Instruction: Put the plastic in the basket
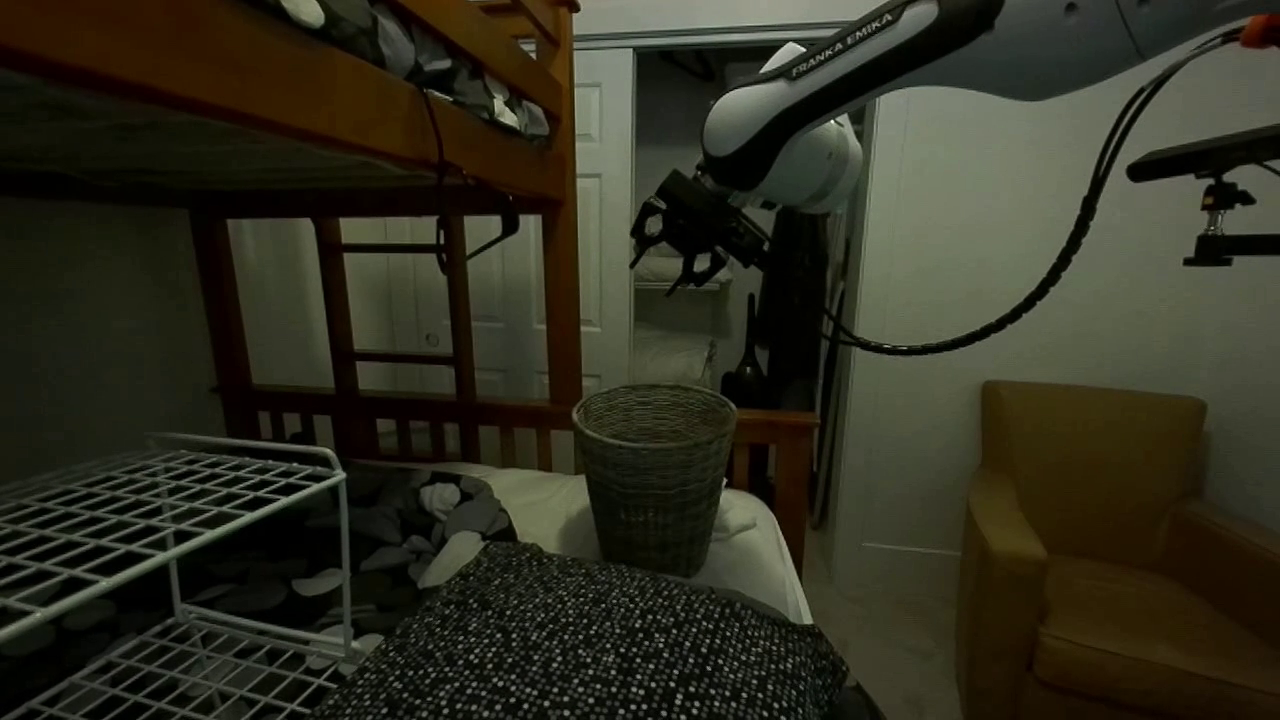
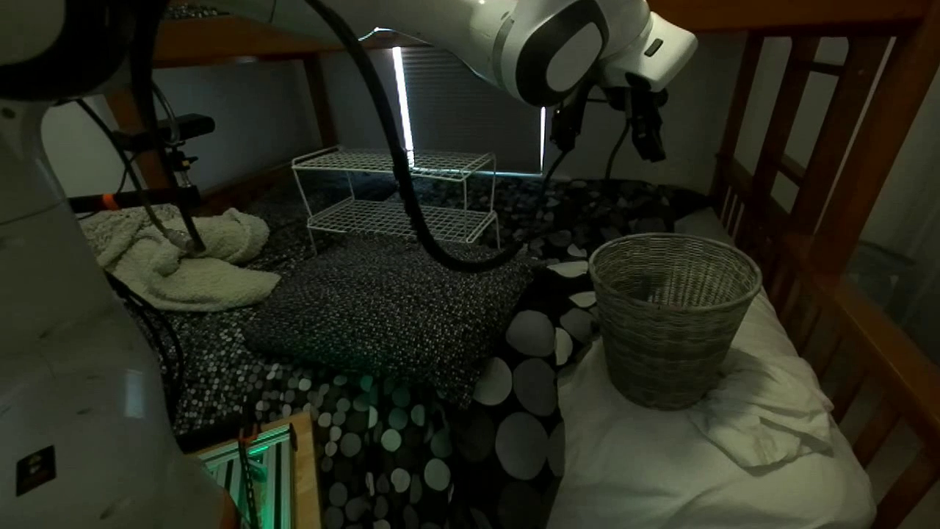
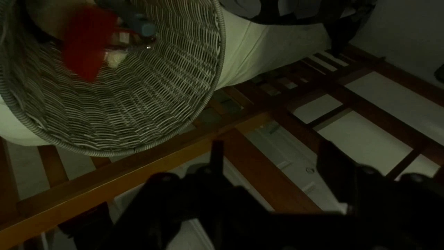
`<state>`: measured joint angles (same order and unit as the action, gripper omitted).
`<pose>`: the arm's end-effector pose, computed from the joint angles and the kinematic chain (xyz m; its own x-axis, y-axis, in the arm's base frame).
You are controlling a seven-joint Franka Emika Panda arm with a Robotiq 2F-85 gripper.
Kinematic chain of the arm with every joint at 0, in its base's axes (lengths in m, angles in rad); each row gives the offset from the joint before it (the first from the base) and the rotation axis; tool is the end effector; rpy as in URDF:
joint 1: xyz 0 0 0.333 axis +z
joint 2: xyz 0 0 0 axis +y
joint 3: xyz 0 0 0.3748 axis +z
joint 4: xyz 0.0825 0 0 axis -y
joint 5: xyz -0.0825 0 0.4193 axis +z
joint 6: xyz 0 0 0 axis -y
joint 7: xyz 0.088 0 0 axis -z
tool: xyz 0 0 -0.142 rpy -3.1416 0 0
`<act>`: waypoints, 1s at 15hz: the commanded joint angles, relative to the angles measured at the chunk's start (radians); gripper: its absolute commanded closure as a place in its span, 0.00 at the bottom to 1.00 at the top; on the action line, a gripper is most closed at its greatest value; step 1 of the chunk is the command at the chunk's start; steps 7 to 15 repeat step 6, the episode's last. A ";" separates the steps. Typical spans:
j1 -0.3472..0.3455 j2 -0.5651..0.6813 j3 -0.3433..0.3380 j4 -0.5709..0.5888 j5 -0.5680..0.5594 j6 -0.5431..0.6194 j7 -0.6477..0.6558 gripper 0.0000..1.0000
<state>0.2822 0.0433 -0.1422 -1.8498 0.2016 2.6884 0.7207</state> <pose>0.6788 0.0941 0.6127 0.5838 -0.7047 0.4032 -0.4139 -0.6855 -0.5989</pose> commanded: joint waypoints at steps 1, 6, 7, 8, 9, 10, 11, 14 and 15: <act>-0.081 -0.001 0.086 0.004 -0.002 -0.003 0.000 0.22; -0.086 -0.001 0.092 0.007 -0.002 -0.005 -0.001 0.20; -0.086 -0.001 0.092 0.007 -0.002 -0.005 -0.001 0.20; -0.086 -0.001 0.092 0.007 -0.002 -0.005 -0.001 0.20; -0.086 -0.001 0.092 0.007 -0.002 -0.005 -0.001 0.20; -0.086 -0.001 0.092 0.007 -0.002 -0.005 -0.001 0.20; -0.086 -0.001 0.092 0.007 -0.002 -0.005 -0.001 0.20; -0.086 -0.001 0.092 0.007 -0.002 -0.005 -0.001 0.20; -0.086 -0.001 0.092 0.007 -0.002 -0.005 -0.001 0.20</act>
